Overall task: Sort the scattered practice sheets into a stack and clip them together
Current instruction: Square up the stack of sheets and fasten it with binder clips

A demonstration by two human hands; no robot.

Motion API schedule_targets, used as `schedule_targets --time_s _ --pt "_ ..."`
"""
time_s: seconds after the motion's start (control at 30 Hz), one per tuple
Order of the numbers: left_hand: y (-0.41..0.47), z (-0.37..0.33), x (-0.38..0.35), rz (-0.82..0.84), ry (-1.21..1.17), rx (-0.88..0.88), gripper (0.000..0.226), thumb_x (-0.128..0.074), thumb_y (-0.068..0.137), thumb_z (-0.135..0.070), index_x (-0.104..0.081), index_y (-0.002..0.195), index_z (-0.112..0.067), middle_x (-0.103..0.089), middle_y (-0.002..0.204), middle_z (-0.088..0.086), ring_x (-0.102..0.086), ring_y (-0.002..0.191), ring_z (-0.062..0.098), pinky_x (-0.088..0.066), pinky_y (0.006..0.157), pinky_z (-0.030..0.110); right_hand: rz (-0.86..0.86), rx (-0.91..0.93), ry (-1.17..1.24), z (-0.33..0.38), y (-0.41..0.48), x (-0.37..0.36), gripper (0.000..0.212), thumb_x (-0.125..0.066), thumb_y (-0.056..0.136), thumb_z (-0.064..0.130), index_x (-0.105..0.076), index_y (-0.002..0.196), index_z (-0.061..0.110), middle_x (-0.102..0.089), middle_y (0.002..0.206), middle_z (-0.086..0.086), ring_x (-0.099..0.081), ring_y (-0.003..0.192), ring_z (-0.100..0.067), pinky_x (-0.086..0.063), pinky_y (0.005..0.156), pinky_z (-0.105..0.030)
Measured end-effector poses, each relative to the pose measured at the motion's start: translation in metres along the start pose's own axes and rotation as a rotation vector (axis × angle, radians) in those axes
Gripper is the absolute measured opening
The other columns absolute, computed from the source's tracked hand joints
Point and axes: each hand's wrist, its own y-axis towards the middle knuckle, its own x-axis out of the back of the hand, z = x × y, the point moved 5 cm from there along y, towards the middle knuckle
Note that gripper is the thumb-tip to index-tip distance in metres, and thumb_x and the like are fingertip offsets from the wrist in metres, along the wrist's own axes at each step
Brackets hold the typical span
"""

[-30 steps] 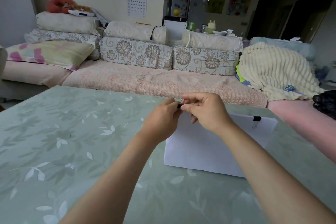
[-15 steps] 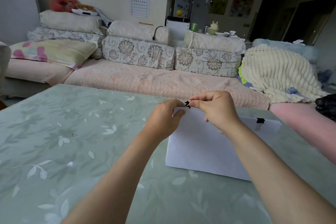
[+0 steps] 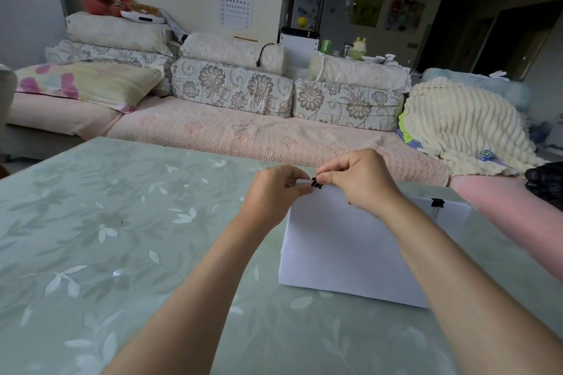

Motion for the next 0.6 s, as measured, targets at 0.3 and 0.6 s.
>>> schedule_targets --time_s 0.3,0.6 --pt "-0.002 0.000 -0.003 0.025 0.079 -0.078 0.016 -0.078 0.079 -0.025 -0.076 0.094 -0.020 -0.073 0.079 -0.009 -0.065 0.073 0.001 -0.049 0.068 0.015 0.254 0.091 -0.281 0.004 0.012 -0.004 0.012 -0.081 0.079 0.021 -0.078 0.079 0.034 -0.075 0.077 0.010 -0.069 0.082 -0.013 -0.057 0.081 -0.038" --pt "-0.006 -0.013 -0.002 -0.042 0.063 -0.145 0.009 -0.077 0.080 -0.026 -0.076 0.088 -0.023 -0.066 0.069 -0.016 -0.057 0.066 -0.010 -0.040 0.063 0.006 0.165 -0.016 0.125 -0.016 0.006 0.008 0.008 -0.074 0.088 0.026 -0.081 0.087 0.022 -0.078 0.088 0.004 -0.067 0.083 -0.008 -0.051 0.081 -0.030"
